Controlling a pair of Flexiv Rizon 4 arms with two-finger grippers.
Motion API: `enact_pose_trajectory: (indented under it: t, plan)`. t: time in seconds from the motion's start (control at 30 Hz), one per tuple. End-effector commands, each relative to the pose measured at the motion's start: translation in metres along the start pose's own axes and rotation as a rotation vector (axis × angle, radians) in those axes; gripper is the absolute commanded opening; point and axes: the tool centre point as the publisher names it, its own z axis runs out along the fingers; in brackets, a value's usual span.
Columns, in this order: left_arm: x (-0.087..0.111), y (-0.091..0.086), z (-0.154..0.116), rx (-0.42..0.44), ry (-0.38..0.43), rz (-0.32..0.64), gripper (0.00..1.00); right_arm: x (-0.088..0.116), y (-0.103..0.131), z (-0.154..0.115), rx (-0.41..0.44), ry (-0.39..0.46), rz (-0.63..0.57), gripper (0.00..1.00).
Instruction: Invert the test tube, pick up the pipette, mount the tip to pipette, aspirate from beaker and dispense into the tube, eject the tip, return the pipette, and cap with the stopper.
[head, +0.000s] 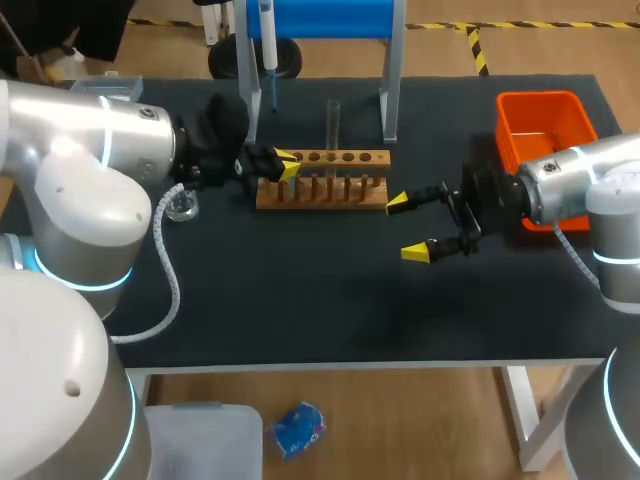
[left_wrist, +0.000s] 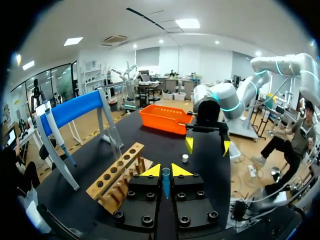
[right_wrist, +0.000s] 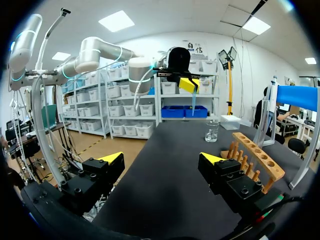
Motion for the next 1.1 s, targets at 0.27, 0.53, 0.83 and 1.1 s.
enact_pose_trajectory:
  t: [0.27, 0.53, 0.83, 1.1]
  plan:
    - [0.025, 0.001, 0.029, -0.029, 0.013, 0.003, 0.0, -0.002, 0.004, 0.007, -0.028, -0.007, -0.029, 1.0]
    - [0.057, -0.012, 0.056, -0.009, 0.076, 0.016, 0.0, -0.01, 0.018, 0.014, -0.081, 0.001, -0.113, 1.0]
    - [0.06, -0.013, 0.058, -0.01, 0.078, 0.015, 0.0, -0.01, 0.02, 0.015, -0.078, -0.005, -0.12, 1.0]
    - [0.06, -0.014, 0.06, 0.01, 0.089, 0.014, 0.0, -0.011, 0.02, 0.014, -0.08, 0.001, -0.12, 1.0]
